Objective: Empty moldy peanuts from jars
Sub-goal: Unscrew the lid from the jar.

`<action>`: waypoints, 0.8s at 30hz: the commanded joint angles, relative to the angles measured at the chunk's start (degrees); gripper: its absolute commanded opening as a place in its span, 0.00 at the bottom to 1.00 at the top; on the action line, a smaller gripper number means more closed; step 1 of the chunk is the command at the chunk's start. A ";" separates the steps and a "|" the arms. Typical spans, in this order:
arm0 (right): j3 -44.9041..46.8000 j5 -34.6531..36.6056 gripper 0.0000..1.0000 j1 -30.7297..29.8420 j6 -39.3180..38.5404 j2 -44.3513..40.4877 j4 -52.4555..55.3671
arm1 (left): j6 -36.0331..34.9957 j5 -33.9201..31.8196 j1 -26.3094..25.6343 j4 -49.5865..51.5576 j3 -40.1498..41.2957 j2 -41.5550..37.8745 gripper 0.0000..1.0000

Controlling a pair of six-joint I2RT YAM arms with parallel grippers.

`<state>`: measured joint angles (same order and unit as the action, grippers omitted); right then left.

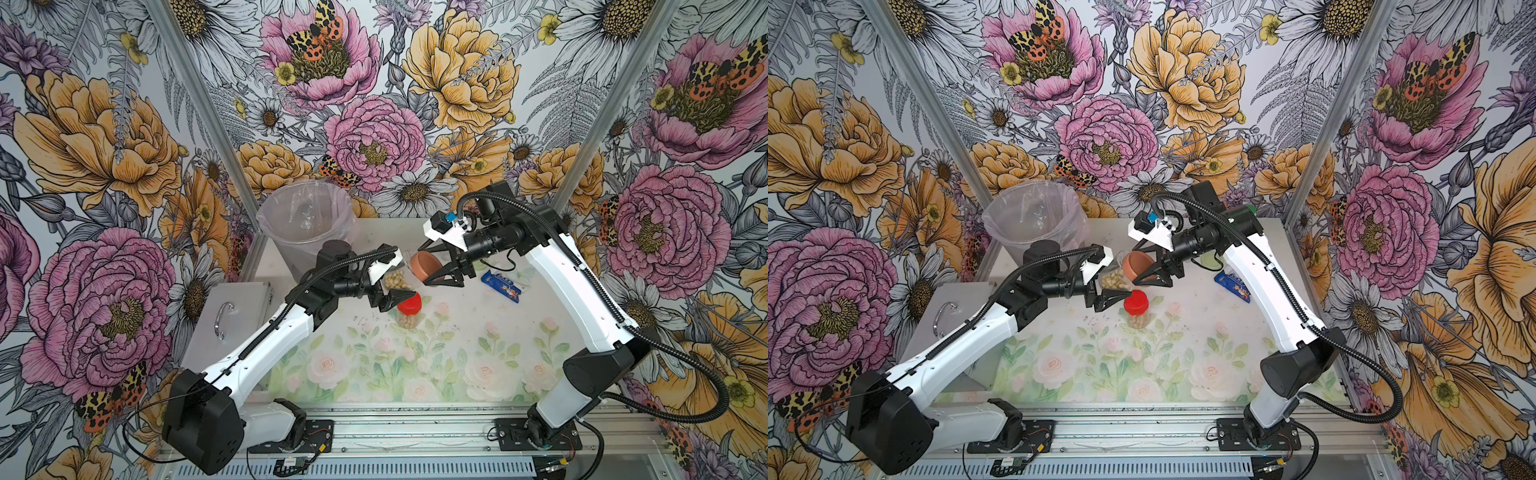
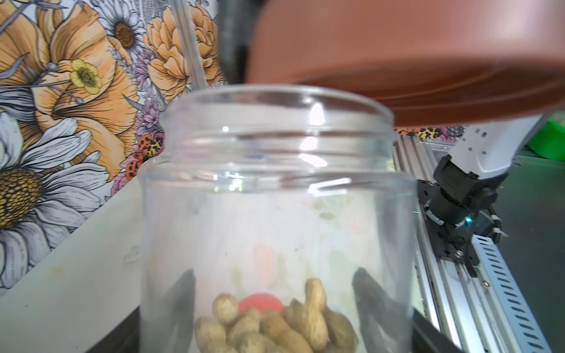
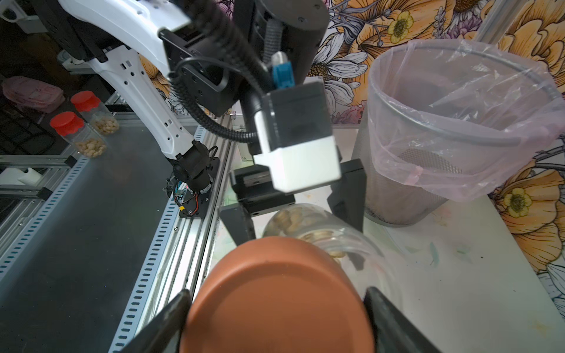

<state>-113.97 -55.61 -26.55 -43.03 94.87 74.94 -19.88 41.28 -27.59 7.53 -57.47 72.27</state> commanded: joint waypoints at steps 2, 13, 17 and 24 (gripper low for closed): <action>-0.26 -3.51 0.74 -0.03 -1.23 -2.10 2.51 | 0.19 -1.84 0.71 -3.55 -2.82 -0.47 0.07; 7.86 3.40 0.72 6.29 9.70 -3.91 -6.27 | 0.59 -3.66 0.90 -4.30 -2.47 -1.42 0.08; 17.21 5.87 0.73 10.32 19.96 -5.83 -17.32 | 0.54 -4.16 1.29 -3.82 -2.59 -1.59 0.08; 33.28 16.84 0.75 15.88 40.33 -6.00 -37.08 | 0.20 -4.63 2.02 -2.62 -3.85 -1.12 0.09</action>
<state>-82.91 -45.54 -12.05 -15.27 89.21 50.00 -19.88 37.12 -26.33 7.79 -58.15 72.44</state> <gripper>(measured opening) 0.836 0.882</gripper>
